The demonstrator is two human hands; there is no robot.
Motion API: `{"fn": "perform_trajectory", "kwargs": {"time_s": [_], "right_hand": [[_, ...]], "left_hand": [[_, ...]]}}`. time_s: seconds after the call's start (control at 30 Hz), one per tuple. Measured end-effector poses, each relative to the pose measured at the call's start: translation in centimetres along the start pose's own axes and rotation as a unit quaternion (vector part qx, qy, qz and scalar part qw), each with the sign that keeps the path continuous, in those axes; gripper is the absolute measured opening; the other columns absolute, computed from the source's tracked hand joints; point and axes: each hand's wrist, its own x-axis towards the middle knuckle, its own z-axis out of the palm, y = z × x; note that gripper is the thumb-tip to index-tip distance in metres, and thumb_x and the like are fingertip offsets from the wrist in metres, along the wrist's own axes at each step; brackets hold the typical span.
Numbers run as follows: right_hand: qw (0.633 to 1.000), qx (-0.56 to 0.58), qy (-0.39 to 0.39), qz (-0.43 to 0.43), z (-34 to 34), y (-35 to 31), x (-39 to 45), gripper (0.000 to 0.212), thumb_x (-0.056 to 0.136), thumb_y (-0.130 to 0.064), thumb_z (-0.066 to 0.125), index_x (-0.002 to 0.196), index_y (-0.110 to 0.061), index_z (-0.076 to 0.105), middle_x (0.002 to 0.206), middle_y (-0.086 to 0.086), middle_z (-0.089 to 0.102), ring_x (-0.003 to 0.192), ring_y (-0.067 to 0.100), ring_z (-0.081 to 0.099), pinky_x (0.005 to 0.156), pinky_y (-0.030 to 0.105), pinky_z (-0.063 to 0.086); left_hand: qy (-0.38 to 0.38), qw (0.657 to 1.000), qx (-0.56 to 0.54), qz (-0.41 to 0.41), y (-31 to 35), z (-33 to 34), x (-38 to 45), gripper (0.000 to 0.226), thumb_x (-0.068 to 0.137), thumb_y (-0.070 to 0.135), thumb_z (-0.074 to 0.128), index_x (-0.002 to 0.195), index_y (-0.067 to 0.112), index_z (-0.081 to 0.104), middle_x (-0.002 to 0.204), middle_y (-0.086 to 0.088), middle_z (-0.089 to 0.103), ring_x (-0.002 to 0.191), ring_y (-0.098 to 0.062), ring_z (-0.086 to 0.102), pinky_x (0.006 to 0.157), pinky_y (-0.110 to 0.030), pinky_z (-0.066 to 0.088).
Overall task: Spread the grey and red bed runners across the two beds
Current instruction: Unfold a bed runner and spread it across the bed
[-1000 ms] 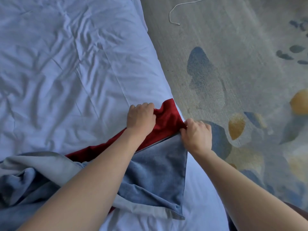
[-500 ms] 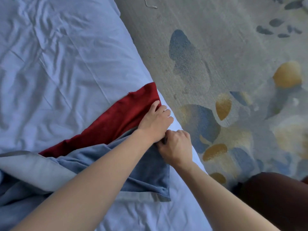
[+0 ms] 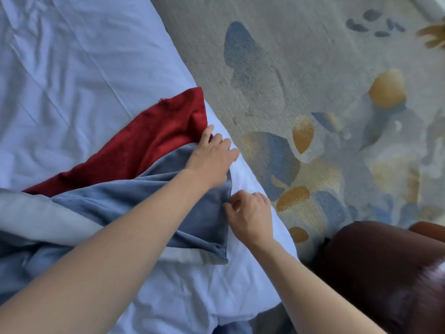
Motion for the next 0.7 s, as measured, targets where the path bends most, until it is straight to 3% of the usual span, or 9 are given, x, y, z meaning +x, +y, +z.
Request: {"fn": "perform_trajectory", "kwargs": {"time_s": [0.13,0.27,0.37,0.47,0.53,0.6,0.7], "right_hand": [[0.998,0.052,0.028,0.020,0.6,-0.2,-0.3,0.011,0.079,-0.026,0.064,0.071,-0.019,0.067,0.068,0.001,0.070,0.074,0.030,0.061,0.075,0.035,0.043],[0.997,0.048,0.026,0.049,1.8,-1.1,-1.5,0.029,0.077,-0.039,0.059,0.060,-0.018,0.046,0.052,-0.001,0.051,0.060,0.027,0.050,0.060,0.036,0.033],[0.995,0.074,0.004,0.070,1.9,-0.9,-2.2,0.032,0.080,-0.033,0.060,0.060,-0.019,0.040,0.053,-0.004,0.047,0.064,0.027,0.049,0.064,0.036,0.032],[0.993,0.055,0.041,0.095,0.1,1.6,-0.5,0.012,0.083,-0.030,0.060,0.076,-0.021,0.064,0.074,-0.001,0.068,0.080,0.028,0.060,0.078,0.038,0.043],[0.994,-0.011,0.076,0.083,-1.4,3.7,0.6,0.015,0.084,-0.029,0.059,0.086,-0.022,0.072,0.080,0.003,0.071,0.085,0.029,0.060,0.085,0.038,0.038],[0.993,-0.029,0.091,0.074,-2.1,5.2,0.8,0.014,0.083,-0.031,0.061,0.083,-0.022,0.071,0.075,0.004,0.069,0.082,0.029,0.059,0.085,0.038,0.036],[0.996,-0.042,0.045,0.068,-1.4,5.8,-0.8,0.019,0.079,-0.038,0.063,0.076,-0.020,0.068,0.069,0.007,0.067,0.076,0.032,0.057,0.086,0.038,0.039]], "left_hand": [[-0.035,0.995,-0.007,0.088,1.5,0.5,-2.1,0.027,0.086,0.026,0.048,0.109,0.029,0.063,0.111,0.001,0.059,0.117,-0.026,0.048,0.121,-0.052,0.005],[-0.033,0.992,-0.003,0.125,1.7,0.9,-2.9,0.024,0.085,0.029,0.049,0.099,0.028,0.069,0.102,0.004,0.064,0.111,-0.024,0.051,0.118,-0.049,0.014],[-0.010,0.995,0.029,0.095,1.7,1.1,-2.6,0.023,0.090,0.021,0.048,0.101,0.029,0.067,0.103,0.004,0.063,0.108,-0.024,0.054,0.113,-0.046,0.023],[0.031,0.997,0.032,0.062,2.7,0.8,-1.9,0.025,0.091,0.017,0.044,0.104,0.027,0.064,0.104,0.001,0.061,0.105,-0.026,0.054,0.106,-0.043,0.028],[0.030,0.996,0.025,0.076,3.6,0.5,-1.4,0.024,0.088,0.021,0.047,0.105,0.025,0.063,0.104,0.000,0.062,0.105,-0.026,0.054,0.106,-0.043,0.026],[0.012,0.992,0.028,0.119,4.7,0.2,-0.4,0.025,0.085,0.025,0.050,0.107,0.025,0.063,0.106,0.001,0.063,0.107,-0.025,0.055,0.110,-0.045,0.023],[0.000,0.988,0.057,0.142,5.8,0.0,0.9,0.022,0.089,0.023,0.049,0.105,0.023,0.065,0.106,0.000,0.066,0.108,-0.026,0.056,0.113,-0.045,0.022]]}}
